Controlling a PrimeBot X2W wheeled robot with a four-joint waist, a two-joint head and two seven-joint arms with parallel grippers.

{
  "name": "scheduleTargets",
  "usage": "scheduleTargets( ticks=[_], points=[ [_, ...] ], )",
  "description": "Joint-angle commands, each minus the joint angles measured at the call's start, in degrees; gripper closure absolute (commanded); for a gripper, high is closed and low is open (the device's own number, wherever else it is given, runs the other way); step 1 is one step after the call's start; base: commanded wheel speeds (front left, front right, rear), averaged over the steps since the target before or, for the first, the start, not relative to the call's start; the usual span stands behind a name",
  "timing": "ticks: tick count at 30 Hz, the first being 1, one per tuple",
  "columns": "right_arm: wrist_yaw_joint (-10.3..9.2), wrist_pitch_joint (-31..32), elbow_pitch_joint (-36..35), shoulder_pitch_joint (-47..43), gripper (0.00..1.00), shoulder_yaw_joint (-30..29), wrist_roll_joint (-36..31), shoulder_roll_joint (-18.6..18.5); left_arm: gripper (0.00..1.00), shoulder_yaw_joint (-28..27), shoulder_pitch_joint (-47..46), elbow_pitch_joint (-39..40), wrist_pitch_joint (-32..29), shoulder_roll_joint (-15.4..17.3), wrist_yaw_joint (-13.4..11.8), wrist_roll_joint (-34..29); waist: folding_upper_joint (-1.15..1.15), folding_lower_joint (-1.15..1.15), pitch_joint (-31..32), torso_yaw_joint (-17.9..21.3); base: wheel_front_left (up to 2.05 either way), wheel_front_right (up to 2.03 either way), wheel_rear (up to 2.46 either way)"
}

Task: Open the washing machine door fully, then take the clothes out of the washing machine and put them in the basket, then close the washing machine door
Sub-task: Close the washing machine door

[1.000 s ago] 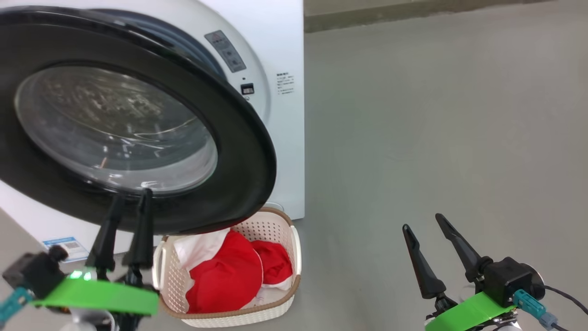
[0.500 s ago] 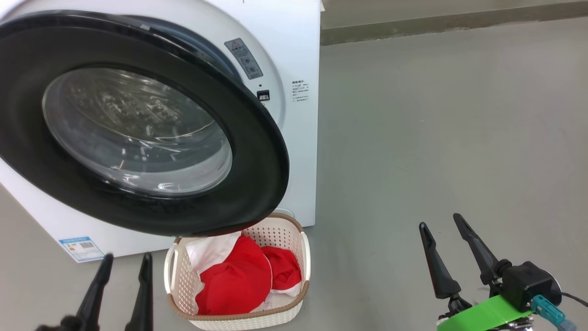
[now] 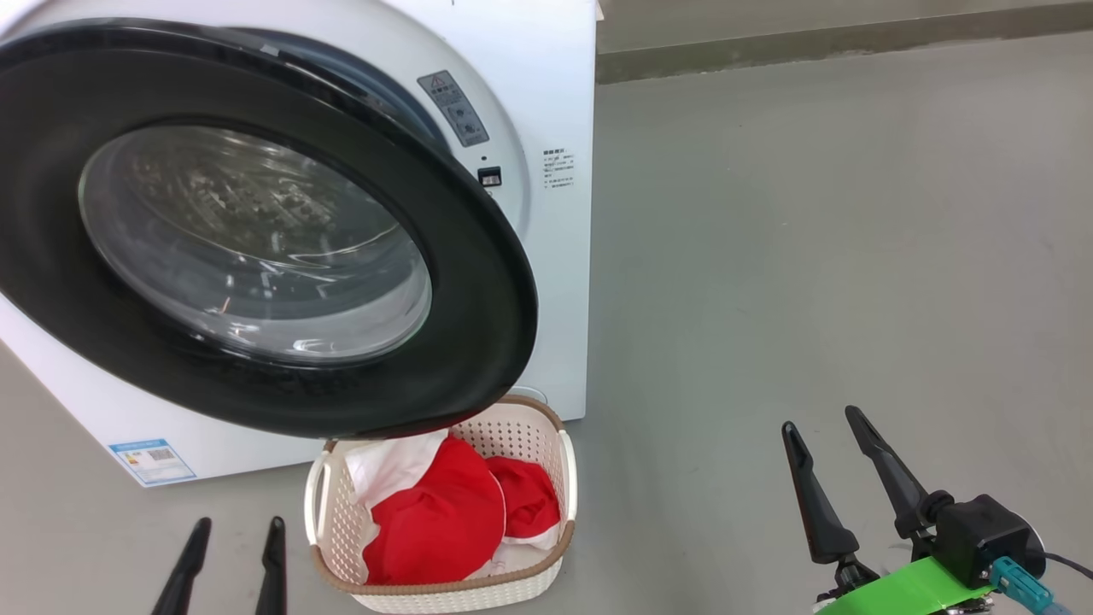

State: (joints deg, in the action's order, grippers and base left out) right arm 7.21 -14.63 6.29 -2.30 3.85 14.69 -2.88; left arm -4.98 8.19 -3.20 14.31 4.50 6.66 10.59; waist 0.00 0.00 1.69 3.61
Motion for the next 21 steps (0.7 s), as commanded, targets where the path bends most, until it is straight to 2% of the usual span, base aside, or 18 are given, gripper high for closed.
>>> scheduleTargets(
  ticks=[1, 21],
  points=[
    [0.28, -0.37, -1.44, 1.09, 0.0, 1.12, 0.45, -0.07, 0.0, -2.23, -2.53, 1.06, 0.68, 0.18, 0.44, -0.13, 0.0, 0.0, -0.04, 0.13, 0.0, 0.0, 0.0],
    [0.28, -0.37, -0.4, 1.09, 0.0, 1.72, 0.18, -0.01, 0.0, -1.65, -2.91, -0.19, 0.69, 0.04, 0.81, -0.77, 0.0, 0.0, 0.11, -0.61, 0.0, 0.0, 0.0]
  ],
)
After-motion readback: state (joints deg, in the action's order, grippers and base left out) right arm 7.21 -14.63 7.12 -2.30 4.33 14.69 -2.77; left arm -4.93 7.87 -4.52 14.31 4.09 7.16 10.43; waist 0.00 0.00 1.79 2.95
